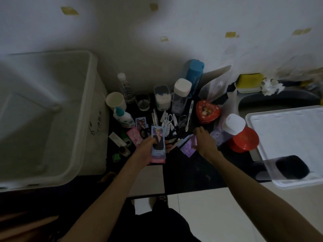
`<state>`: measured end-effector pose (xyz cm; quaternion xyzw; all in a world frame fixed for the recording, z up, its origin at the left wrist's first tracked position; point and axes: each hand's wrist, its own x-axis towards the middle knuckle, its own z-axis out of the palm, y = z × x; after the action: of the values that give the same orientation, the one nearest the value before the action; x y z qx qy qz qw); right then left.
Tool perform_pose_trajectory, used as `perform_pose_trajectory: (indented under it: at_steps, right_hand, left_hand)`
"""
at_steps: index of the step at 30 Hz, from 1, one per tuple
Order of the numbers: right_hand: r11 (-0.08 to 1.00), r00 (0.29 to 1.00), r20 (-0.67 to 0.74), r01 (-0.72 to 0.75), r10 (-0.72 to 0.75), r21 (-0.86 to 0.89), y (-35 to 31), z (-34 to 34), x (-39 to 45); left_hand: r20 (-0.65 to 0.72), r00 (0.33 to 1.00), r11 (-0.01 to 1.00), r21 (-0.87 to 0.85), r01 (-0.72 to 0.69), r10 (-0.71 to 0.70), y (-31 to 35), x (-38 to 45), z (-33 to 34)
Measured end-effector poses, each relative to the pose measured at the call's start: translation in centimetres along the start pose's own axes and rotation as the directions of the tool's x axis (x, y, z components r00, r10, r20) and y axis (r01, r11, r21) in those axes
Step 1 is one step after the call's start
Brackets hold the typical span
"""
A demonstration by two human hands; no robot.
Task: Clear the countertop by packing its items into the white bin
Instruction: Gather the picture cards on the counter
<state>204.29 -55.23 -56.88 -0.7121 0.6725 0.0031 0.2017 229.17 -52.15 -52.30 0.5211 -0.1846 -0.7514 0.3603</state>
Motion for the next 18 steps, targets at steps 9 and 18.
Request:
perform_pose_trajectory:
  at_steps: [9, 18]
  right_hand:
    - [0.974, 0.988, 0.032, -0.155, 0.151, 0.165, -0.8, 0.5, -0.3]
    - [0.963, 0.953, 0.140, -0.271, 0.269, -0.007, -2.0, 0.0, -0.6]
  left_hand:
    - [-0.046, 0.998, 0.999, -0.020, 0.030, -0.031, -1.1, -1.1, -1.1]
    - [-0.060, 0.998, 1.000, 0.005, 0.004, -0.004, -1.0, -1.8, -1.4]
